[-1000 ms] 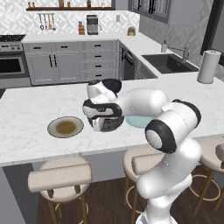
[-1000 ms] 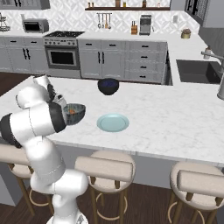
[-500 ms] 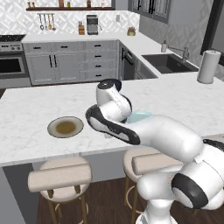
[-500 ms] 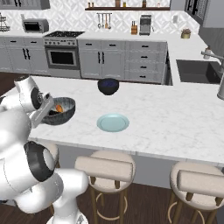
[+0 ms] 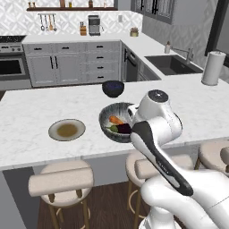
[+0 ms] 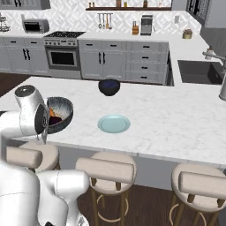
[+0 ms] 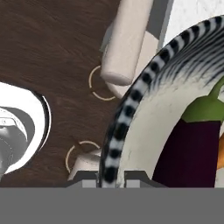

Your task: Pick the chicken drumstick and eggplant from their plates and place them in the bowl. Then put the bowl in the fridge.

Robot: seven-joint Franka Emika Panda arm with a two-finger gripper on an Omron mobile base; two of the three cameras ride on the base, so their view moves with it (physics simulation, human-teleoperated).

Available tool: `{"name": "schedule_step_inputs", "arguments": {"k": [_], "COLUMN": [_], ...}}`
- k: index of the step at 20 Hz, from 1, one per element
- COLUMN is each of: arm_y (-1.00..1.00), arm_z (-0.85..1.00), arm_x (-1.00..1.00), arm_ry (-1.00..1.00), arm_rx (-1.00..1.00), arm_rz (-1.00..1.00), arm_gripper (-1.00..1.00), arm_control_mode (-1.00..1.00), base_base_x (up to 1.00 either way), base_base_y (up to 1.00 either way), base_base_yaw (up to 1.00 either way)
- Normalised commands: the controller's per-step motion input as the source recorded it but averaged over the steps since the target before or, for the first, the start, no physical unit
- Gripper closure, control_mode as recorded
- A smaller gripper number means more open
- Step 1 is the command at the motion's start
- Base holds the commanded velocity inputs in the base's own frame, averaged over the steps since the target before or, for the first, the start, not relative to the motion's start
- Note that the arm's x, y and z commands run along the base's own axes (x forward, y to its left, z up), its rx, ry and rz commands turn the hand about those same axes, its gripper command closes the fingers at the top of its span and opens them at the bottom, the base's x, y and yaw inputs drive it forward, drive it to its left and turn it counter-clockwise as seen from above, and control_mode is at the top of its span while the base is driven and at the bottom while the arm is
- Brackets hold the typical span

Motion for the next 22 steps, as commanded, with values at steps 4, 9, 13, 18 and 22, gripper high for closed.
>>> {"name": "schedule_step_inputs", "arguments": {"k": [4, 9, 13, 18, 22], "arm_y": [-0.54, -0.54, -0.44, -0.28, -0.01], "arm_z": [0.47, 0.25, 0.16, 0.0, 0.0], "arm_x": [-1.0, -1.0, -0.77, -0.78, -0.14], "arm_ry": [-0.03, -0.01, 0.0, -0.02, 0.0], "arm_rx": [0.0, 0.0, 0.0, 0.0, -0.01], "arm_rz": [0.37, 0.18, 0.03, 0.0, 0.0], "arm_gripper": [1.0, 1.0, 1.0, 1.0, 1.0], "arm_control_mode": [-1.0, -1.0, -1.0, -1.0, -1.0], "base_base_x": [0.0, 0.0, 0.0, 0.0, 0.0], "base_base_y": [0.0, 0.0, 0.0, 0.0, 0.0], "base_base_yaw": [0.0, 0.0, 0.0, 0.0, 0.0]}}
